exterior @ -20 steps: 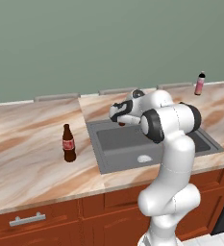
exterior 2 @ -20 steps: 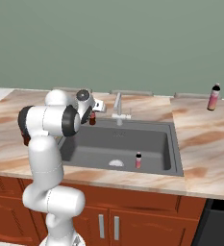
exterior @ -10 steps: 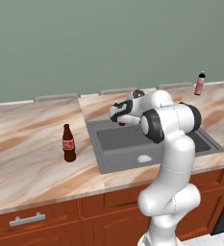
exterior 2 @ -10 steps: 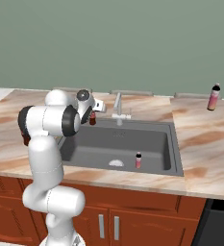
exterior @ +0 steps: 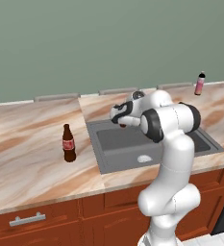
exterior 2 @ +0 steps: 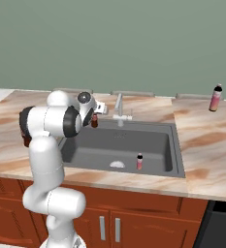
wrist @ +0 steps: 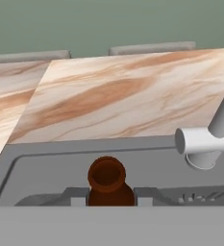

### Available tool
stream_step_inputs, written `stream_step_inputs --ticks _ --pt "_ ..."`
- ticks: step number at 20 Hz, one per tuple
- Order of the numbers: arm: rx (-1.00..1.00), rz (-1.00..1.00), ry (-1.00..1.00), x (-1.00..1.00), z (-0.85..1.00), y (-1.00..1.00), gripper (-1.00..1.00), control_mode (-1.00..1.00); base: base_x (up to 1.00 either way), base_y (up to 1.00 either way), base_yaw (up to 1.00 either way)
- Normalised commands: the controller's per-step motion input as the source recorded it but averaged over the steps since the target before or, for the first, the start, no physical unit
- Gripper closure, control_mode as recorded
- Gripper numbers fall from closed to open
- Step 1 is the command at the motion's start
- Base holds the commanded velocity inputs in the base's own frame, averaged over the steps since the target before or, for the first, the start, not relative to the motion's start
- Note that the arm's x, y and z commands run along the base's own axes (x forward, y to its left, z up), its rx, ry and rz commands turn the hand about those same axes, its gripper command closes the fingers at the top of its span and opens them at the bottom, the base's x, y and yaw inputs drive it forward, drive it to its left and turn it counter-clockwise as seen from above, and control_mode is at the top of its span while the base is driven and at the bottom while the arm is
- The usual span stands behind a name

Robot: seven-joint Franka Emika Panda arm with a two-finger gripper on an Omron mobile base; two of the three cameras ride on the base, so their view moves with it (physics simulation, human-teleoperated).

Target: Place the large bottle from the dining counter next to the other large bottle outside the sink, and place the small bottle from the dining counter next to the other small bottle inside the sink.

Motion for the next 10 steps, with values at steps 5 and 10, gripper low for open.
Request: stream_step_inputs --ticks 5,10 --pt "0.0 0.0 0.0 0.0 -0.29 0.0 1.0 -1.0 0.0 0.0 0.0" --pt "0.0 0.0 0.0 0.0 -0.34 0.0 1.0 -1.0 0.0 0.0 0.0"
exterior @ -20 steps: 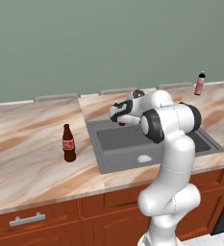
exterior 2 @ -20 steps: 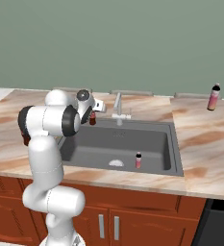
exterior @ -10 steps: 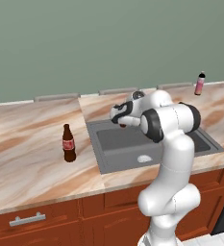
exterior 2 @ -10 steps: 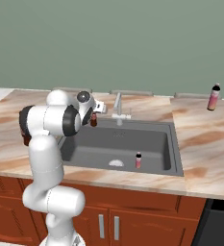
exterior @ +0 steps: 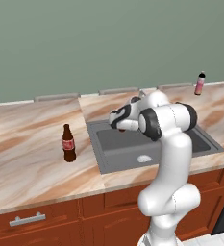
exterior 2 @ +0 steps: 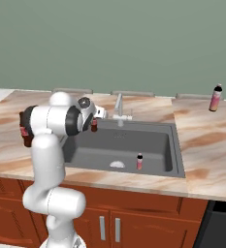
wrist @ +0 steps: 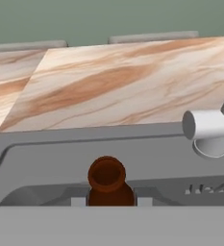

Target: Place the large bottle from the dining counter next to the other large bottle outside the sink, and place the small bottle from the dining counter next to the other small bottle inside the sink.

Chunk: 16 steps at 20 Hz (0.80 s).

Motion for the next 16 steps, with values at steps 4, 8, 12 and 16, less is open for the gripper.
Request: stream_step_inputs --ticks 4,8,12,16 --pt "0.0 0.0 0.0 0.0 -0.36 0.0 1.0 -1.0 0.0 0.0 0.0" --pt "0.0 0.0 -0.01 0.0 -0.33 0.0 1.0 -1.0 0.0 0.0 0.0" --pt "0.0 0.0 -0.01 0.0 -0.3 0.0 1.0 -1.0 0.0 0.0 0.0" --pt "0.0 0.0 -0.01 0.0 -0.3 0.0 1.0 -1.0 0.0 0.0 0.0"
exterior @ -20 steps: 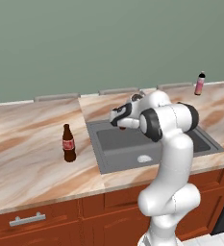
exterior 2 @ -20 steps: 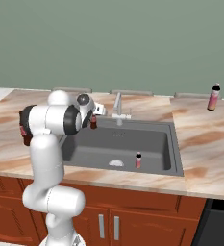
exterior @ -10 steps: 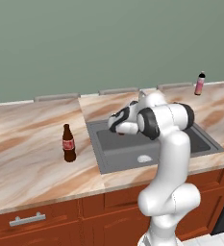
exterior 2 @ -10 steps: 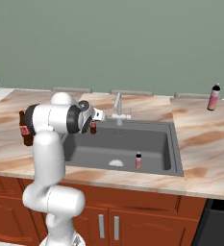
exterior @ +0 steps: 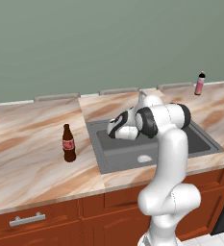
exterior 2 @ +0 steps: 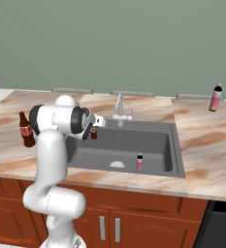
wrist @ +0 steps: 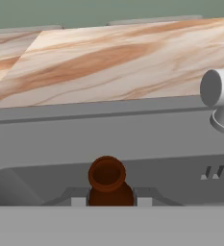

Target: Place the large bottle from the dining counter next to the other large bottle outside the sink, and place the small bottle from the dining counter next to the other small bottle inside the sink.

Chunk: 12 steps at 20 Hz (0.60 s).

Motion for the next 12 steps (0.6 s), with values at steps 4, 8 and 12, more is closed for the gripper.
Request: stream_step_inputs --ticks 4,8,12 --pt "0.0 0.0 -0.02 -0.01 -0.32 0.0 1.0 -1.0 0.0 0.0 0.0" --pt "0.0 0.0 -0.02 0.0 -0.34 -0.03 1.0 -1.0 0.0 0.0 0.0" --pt "0.0 0.0 0.0 0.0 -0.35 -0.04 1.0 -1.0 0.0 0.0 0.0"
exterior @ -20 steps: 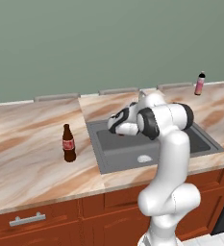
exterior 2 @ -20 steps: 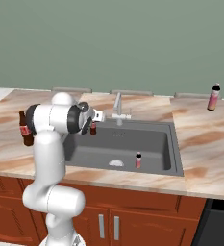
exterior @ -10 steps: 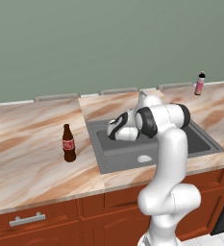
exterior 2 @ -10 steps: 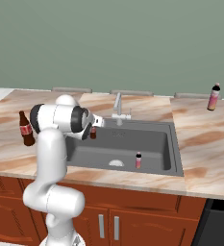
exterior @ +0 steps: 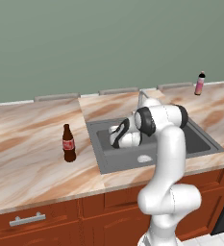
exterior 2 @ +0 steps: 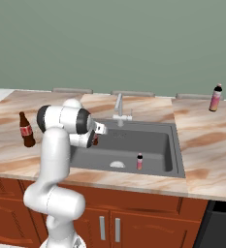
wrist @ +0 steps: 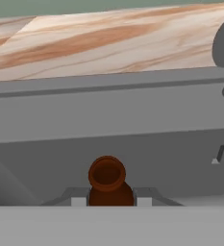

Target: Place the large bottle from the dining counter next to the other large bottle outside the sink, and place the small bottle from the dining counter next to the other small bottle inside the sink.

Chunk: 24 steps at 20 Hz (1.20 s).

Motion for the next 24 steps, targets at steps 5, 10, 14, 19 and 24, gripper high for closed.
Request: stream_step_inputs --ticks 5,10,14,19,24 --pt "0.0 0.0 0.0 0.0 -0.34 -0.07 1.0 -1.0 0.0 0.0 0.0" --pt "0.0 0.0 0.0 0.04 -0.25 -0.07 1.0 -1.0 0.0 0.0 0.0" --pt "0.0 0.0 0.0 0.25 -0.2 0.0 1.0 -1.0 0.0 0.0 0.0" --pt "0.0 -0.01 0.0 0.28 -0.19 0.0 1.0 -1.0 0.0 0.0 0.0" --pt "-0.01 -0.02 0.0 0.23 -0.23 0.0 1.0 -1.0 0.0 0.0 0.0"
